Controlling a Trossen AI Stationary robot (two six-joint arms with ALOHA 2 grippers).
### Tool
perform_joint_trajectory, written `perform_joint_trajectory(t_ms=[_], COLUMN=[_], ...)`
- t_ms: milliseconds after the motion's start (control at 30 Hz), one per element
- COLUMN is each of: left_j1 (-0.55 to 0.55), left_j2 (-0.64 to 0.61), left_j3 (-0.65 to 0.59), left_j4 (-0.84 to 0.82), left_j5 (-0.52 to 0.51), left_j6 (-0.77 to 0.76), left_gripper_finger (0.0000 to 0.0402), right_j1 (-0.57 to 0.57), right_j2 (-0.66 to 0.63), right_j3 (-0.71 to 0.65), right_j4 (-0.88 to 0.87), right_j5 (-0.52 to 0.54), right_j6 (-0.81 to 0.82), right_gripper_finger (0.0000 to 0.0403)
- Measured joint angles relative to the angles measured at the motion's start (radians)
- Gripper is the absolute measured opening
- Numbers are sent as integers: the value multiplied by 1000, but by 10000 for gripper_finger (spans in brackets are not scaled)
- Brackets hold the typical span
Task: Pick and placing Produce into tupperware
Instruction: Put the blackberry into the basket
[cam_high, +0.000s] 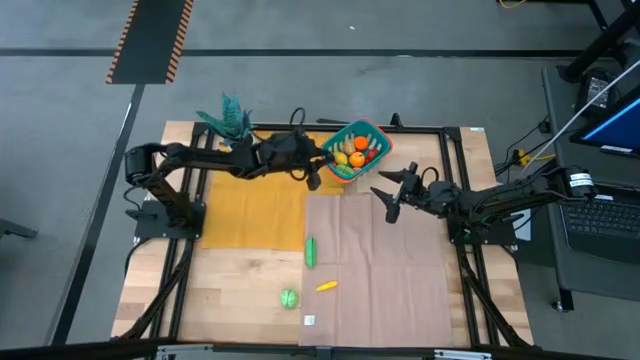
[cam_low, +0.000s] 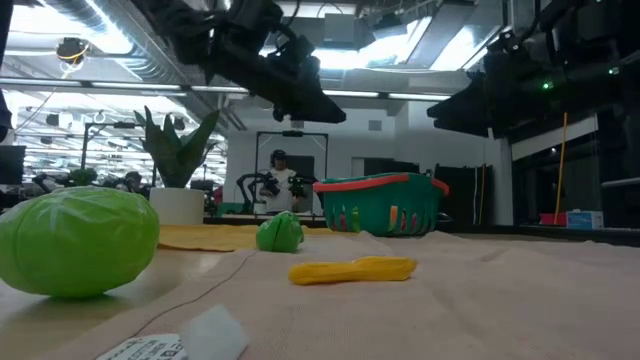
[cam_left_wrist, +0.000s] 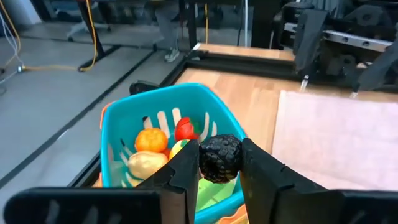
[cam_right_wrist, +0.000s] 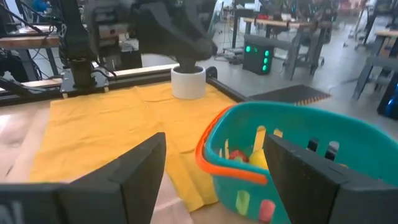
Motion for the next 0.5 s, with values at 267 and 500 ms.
perform_joint_trajectory(t_ms=[267,500], left_j1=[19,24], left_j2=[0,0], left_j3=[153,185], left_j4=[-297,-349], left_j5=[1,16], left_j6=[1,27], left_gripper_finger=[83,82], right_j1=[0,0], right_j2=[0,0], right_j3=[0,0], right_j4=[-31,-38], right_j5=[0,0], right_j6=[22,21], right_gripper_finger=[271,271])
